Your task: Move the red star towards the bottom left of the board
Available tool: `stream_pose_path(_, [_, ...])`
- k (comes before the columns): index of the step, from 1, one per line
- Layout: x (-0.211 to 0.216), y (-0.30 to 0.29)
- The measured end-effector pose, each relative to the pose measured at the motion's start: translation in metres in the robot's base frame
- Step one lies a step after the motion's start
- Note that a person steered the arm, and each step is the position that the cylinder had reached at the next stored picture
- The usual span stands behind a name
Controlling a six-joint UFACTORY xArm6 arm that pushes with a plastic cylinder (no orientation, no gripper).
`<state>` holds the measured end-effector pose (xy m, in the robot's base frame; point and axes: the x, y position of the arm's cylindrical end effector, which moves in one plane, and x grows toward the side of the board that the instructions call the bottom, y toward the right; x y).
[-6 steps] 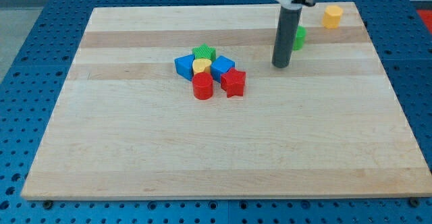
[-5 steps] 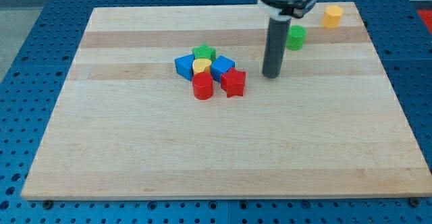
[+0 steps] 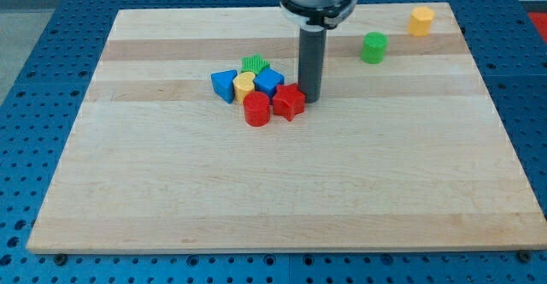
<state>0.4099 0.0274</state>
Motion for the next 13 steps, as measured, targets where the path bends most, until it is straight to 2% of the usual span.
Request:
stream_pose_path(2, [0.053, -0.046])
stream_pose_path(3, [0.066, -0.072])
stream_pose_path(7, [0.021, -0.083])
stream_pose_path(10, [0.074, -0.151])
stream_pose_path(13, [0.071, -0.189])
